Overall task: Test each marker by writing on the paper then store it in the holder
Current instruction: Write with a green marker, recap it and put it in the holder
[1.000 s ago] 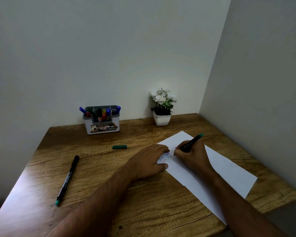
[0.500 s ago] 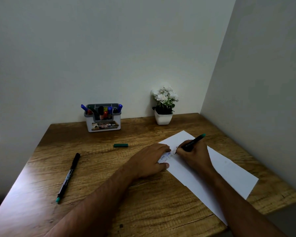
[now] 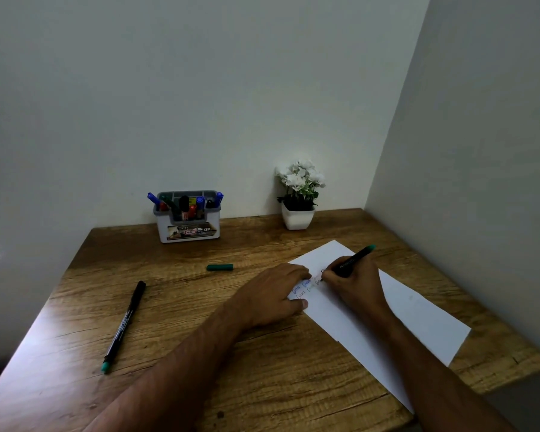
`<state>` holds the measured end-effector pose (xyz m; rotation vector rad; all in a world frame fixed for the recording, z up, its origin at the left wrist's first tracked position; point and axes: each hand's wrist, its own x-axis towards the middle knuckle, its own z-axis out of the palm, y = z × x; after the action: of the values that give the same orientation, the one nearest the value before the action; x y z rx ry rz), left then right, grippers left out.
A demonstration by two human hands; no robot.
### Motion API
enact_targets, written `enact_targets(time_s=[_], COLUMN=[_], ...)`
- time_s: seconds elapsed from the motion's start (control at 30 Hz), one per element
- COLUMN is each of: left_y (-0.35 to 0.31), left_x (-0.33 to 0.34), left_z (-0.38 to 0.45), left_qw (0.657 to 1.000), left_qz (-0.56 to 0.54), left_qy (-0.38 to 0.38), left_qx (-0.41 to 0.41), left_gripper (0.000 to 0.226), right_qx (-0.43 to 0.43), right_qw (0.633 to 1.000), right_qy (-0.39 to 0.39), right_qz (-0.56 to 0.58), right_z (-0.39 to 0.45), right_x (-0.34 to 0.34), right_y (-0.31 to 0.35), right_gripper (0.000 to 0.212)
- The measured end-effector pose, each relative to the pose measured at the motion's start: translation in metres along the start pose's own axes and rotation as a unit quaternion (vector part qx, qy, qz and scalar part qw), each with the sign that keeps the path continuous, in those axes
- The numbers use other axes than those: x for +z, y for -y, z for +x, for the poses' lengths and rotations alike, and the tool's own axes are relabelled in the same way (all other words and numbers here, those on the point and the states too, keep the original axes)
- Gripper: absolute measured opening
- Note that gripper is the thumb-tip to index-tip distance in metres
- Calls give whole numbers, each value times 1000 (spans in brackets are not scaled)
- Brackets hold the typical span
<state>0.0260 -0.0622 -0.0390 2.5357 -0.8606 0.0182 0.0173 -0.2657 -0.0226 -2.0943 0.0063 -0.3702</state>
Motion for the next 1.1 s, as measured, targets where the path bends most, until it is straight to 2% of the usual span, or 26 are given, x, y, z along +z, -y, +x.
enact_targets(time_s=[0.2,0.53,0.73,0.87,1.1], left_y=[-1,0,-2,-4,1], left_x=[0,1,-1,-6,-29], left_z=[1,1,-1,-2,-12], left_qw=[1000,1000,1000,999,995], left_qz=[2,6,4,-10,1], left_qy=[8,8,-16,-38,-83], left_qx=[-8,-10,-9,-16,-47], left_gripper=[64,64,62,59,54], right_qx=[13,13,52,35,13], right_qw=[1000,1000,994,995,992], right_qy=[-21,-13,-62,-38,-1], right_qz=[14,-1,69,85,123], right_z=[-1,-1,0,-1,0], right_x=[0,-1,-2,-4,6], right_y=[-1,1,3,13,29], right_gripper=[5,8,8,4,11])
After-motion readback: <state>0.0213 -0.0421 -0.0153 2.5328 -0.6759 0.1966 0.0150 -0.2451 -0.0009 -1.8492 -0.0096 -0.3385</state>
